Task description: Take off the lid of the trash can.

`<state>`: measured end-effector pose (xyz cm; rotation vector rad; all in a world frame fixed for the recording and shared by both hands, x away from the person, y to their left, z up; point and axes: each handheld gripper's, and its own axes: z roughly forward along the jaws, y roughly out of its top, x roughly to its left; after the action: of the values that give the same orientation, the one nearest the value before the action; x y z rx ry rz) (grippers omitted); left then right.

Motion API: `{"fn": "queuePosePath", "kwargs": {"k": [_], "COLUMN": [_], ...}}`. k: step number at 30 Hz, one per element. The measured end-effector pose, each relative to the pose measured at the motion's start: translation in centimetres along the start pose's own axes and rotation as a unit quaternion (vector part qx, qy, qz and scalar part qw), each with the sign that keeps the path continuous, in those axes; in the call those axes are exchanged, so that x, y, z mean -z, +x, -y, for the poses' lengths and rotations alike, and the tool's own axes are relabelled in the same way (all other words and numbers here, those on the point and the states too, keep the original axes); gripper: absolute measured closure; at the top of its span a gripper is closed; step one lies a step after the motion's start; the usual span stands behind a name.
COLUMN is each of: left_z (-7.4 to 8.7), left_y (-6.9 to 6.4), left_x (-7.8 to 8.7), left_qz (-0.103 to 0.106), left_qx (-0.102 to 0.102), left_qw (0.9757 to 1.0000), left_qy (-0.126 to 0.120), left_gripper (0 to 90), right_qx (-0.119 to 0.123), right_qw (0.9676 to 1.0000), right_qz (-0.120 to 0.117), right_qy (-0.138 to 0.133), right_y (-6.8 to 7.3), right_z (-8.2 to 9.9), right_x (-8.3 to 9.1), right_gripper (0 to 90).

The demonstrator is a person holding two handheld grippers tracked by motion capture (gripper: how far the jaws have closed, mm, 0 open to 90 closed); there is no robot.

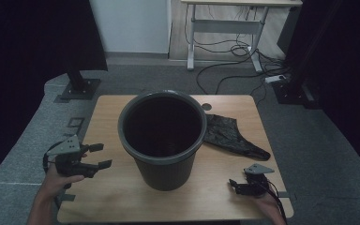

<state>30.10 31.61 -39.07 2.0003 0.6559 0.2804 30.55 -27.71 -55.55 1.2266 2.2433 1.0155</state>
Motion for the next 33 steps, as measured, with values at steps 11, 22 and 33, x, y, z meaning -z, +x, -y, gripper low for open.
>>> {"fn": "queuePosePath", "kwargs": {"k": [11, 22, 33], "left_z": [-4.1, -7.3, -9.7], "left_y": [0.0, 0.9, 2.2], "left_x": [1.3, 2.4, 2.2], "left_qz": [0.015, 0.035, 0.046], "left_qx": [-0.018, -0.025, -0.022], "left_qw": [0.9997, 0.9988, 0.9984], "left_qy": [-0.008, -0.023, -0.025], "left_gripper": [27.1, 30.2, 30.8], "right_qx": [0.000, 0.000, -0.001], "right_qw": [1.0000, 1.0000, 1.0000], "right_qz": [0.000, 0.000, 0.001], "right_qy": [0.000, 0.001, 0.001], "right_y": [0.0, 0.0, 0.0], "right_z": [0.0, 0.0, 0.0], "right_x": [0.0, 0.0, 0.0], "right_gripper": [17.9, 18.2, 18.3]}}
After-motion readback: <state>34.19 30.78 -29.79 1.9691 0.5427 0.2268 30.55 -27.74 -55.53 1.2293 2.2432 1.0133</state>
